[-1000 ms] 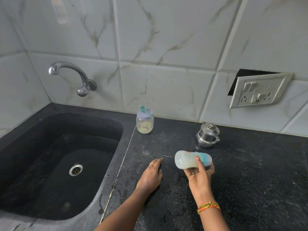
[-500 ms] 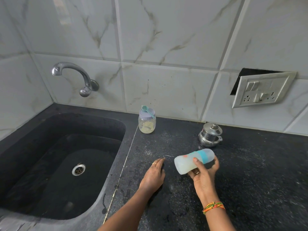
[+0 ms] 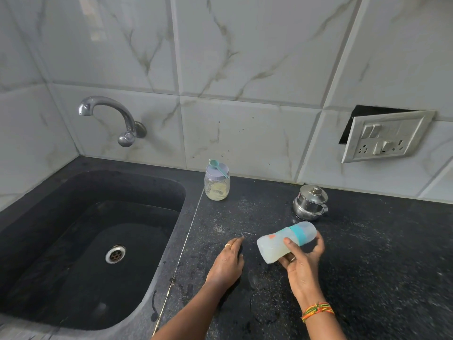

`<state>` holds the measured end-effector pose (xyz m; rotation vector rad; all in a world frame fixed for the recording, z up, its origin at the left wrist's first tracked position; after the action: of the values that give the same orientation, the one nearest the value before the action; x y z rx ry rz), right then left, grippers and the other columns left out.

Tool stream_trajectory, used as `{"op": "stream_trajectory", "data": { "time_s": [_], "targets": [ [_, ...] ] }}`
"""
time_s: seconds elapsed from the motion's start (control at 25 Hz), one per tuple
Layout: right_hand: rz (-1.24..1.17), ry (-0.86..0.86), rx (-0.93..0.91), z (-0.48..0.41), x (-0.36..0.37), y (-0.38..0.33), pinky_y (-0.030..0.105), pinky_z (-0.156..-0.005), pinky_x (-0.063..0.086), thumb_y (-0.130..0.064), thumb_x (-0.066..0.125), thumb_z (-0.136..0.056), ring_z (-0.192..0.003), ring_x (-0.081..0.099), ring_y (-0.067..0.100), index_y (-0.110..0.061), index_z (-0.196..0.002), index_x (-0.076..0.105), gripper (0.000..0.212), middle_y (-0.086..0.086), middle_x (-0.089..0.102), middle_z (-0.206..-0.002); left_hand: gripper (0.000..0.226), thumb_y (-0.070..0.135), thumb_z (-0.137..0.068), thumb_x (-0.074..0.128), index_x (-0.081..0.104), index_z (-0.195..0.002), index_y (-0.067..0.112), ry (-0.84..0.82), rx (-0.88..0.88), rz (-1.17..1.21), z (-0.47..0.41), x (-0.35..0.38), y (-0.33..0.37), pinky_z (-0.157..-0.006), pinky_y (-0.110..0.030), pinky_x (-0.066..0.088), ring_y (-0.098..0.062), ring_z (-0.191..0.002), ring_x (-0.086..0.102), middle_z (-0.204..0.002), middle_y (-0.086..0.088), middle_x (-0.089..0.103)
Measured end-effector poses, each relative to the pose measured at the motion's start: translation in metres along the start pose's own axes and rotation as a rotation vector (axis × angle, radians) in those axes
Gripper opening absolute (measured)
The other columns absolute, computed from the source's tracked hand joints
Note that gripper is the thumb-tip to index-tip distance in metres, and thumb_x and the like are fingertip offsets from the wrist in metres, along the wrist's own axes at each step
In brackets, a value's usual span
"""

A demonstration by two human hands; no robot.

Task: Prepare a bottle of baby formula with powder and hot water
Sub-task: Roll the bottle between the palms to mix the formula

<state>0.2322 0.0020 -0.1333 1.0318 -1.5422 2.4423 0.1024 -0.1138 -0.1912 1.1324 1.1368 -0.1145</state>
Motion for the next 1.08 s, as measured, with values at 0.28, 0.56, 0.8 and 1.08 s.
{"op": "stream_trajectory", "data": {
  "time_s": [0.28, 0.56, 0.8, 1.08],
  "targets": [
    [0.044, -0.033, -0.016, 0.0006, 0.0028, -0.0046, 0.048, -0.078, 0.053, 0.009, 0.059, -0.082, -0.105, 0.058, 0.025, -0.041, -0.135, 0.029, 0.079, 0.004, 0.054, -0.116, 0.050, 0.018, -0.096, 0.038, 0.027, -0.145, 0.015, -0.003, -0.002, 0.006, 0.0005, 0.0002, 0.0003, -0.113, -0.026, 0.028, -0.015, -0.136, 0.034, -0.150, 0.000, 0.030],
    [0.026, -0.024, -0.007, 0.0018, -0.0004, 0.0010, 0.048, -0.078, 0.053, 0.007, 0.059, -0.083, -0.105, 0.058, 0.026, -0.041, -0.135, 0.029, 0.077, 0.003, 0.056, -0.115, 0.050, 0.018, -0.096, 0.038, 0.027, -0.145, 0.016, -0.005, -0.001, 0.005, 0.0011, -0.0009, 0.0008, -0.113, -0.026, 0.027, -0.014, -0.136, 0.034, -0.151, 0.001, 0.030],
    [0.046, -0.070, -0.005, 0.0000, 0.0025, -0.0006, 0.044, -0.068, 0.055, -0.006, 0.080, -0.062, -0.098, 0.062, 0.024, -0.042, -0.132, 0.035, 0.091, 0.005, 0.060, -0.111, 0.050, 0.017, -0.096, 0.037, 0.027, -0.145, 0.015, -0.014, 0.000, 0.009, 0.0007, -0.0009, 0.0021, -0.113, -0.027, 0.027, -0.015, -0.136, 0.033, -0.151, 0.000, 0.030],
    [0.121, -0.093, -0.022, -0.0011, 0.0015, -0.0066, 0.048, -0.076, 0.053, 0.014, 0.059, -0.079, -0.097, 0.061, 0.024, -0.040, -0.131, 0.033, 0.079, 0.007, 0.058, -0.111, 0.050, 0.017, -0.096, 0.037, 0.027, -0.145, 0.015, -0.016, -0.007, 0.006, 0.0007, -0.0008, 0.0015, -0.114, -0.027, 0.027, -0.015, -0.137, 0.033, -0.151, 0.000, 0.029]
  ]
}}
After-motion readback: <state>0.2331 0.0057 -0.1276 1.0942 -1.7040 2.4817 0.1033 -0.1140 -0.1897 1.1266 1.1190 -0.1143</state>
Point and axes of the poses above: each hand's wrist, its own z-axis away from the middle knuckle, its own x-axis out of the palm, y = z × x, the point moved 4 cm from there along -z, towards the middle knuckle
